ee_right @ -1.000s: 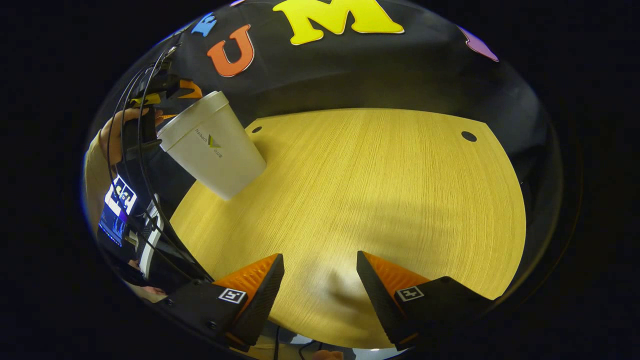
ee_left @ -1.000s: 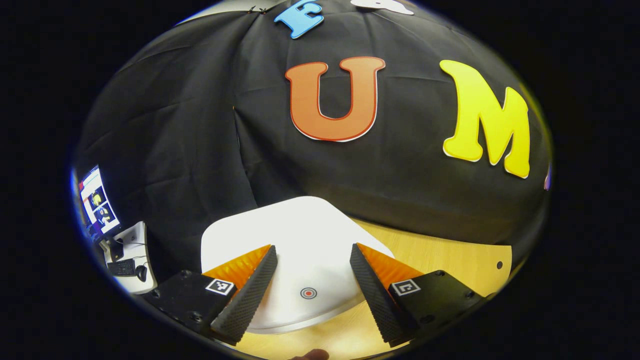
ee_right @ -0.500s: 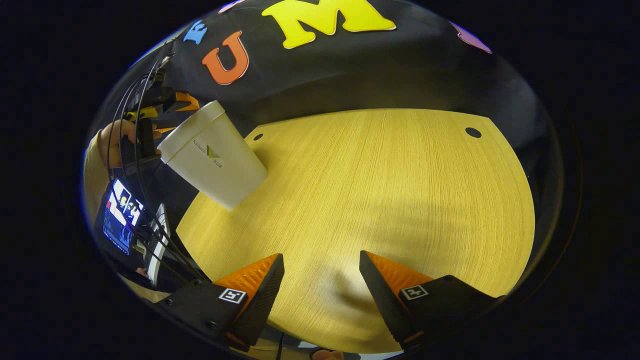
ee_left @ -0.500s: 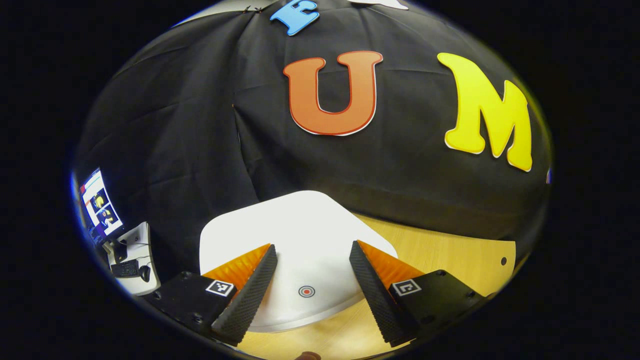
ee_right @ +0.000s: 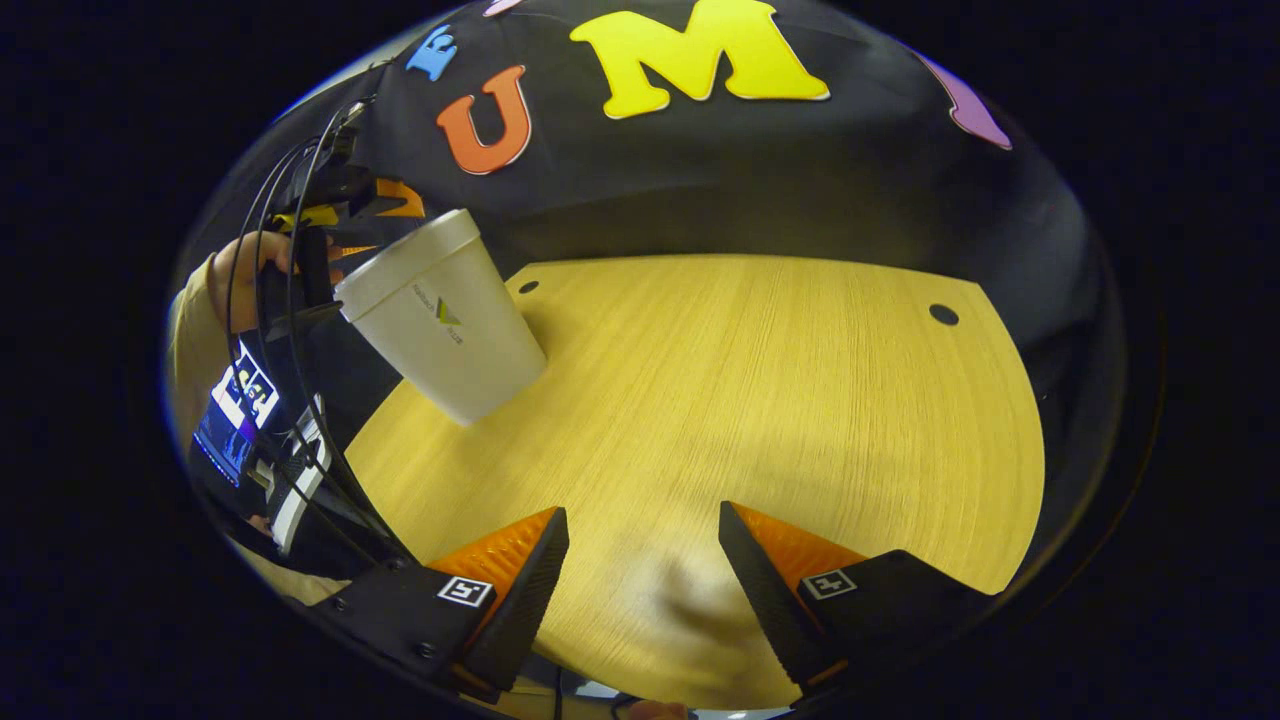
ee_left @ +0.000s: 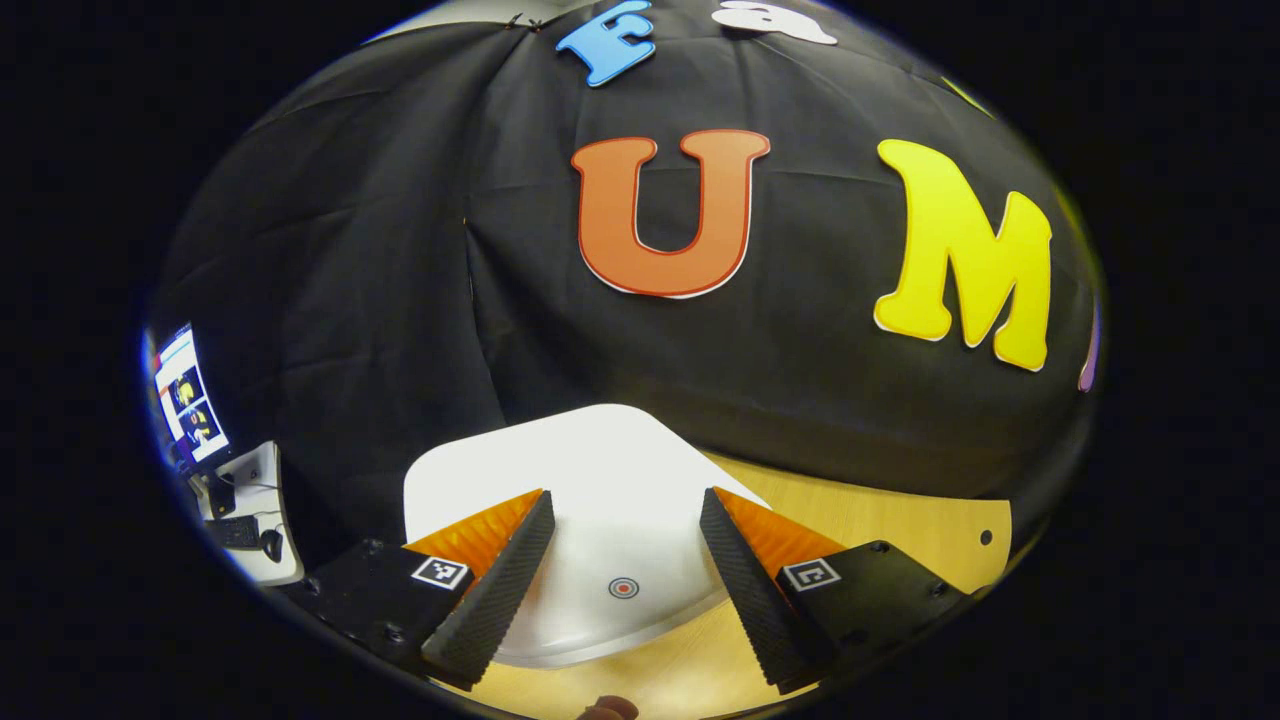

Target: Press the lid of the desktop garbage bin to open it, pick up the crumpled paper on the desktop and throw it into the bin, then pick up the pop can on the desktop and drop it into the bin, and finally close the garbage bin lid.

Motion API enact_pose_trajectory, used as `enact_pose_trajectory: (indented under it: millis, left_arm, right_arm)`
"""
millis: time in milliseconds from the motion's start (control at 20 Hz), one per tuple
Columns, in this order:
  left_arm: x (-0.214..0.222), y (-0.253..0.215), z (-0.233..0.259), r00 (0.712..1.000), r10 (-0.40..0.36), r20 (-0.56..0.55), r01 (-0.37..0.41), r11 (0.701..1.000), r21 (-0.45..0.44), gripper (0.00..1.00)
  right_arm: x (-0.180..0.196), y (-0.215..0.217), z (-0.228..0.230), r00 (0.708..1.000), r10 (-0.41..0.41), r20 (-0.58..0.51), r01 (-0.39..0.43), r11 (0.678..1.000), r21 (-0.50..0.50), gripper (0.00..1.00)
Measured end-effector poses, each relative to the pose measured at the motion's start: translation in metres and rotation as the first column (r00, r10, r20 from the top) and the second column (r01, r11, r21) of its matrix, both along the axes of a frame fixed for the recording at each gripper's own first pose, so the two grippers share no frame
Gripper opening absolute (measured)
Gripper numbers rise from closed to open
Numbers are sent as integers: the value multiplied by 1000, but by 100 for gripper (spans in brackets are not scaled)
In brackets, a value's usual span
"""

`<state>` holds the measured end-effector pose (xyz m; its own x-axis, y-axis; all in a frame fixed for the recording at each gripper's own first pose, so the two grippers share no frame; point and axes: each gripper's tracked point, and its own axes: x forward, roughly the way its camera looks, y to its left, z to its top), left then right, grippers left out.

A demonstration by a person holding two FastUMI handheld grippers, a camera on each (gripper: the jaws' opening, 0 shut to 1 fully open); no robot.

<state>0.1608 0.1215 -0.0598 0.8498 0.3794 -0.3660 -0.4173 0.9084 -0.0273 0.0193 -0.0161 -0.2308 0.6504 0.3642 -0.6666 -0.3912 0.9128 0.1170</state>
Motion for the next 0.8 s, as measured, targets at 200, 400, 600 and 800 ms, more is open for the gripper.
enact_pose_trajectory:
  millis: [200, 400, 600, 800]
  left_arm:
    - [-20, -24, 20, 993, -112, 42, 109, 992, 71, 98]
    - [-60, -57, 27, 974, -217, 63, 207, 969, 137, 98]
    - [-108, -105, 15, 943, -333, 26, 329, 940, 88, 97]
    - [-122, -124, 43, 910, -402, 101, 385, 911, 148, 96]
  right_arm:
    - [-1, 11, 37, 994, 36, 105, -31, 998, -52, 96]
    - [5, 16, 87, 977, -33, 211, 36, 999, -6, 92]
    - [4, 15, 132, 941, -63, 331, 73, 997, -18, 95]
    - [-2, 19, 173, 892, -110, 438, 110, 994, 27, 96]
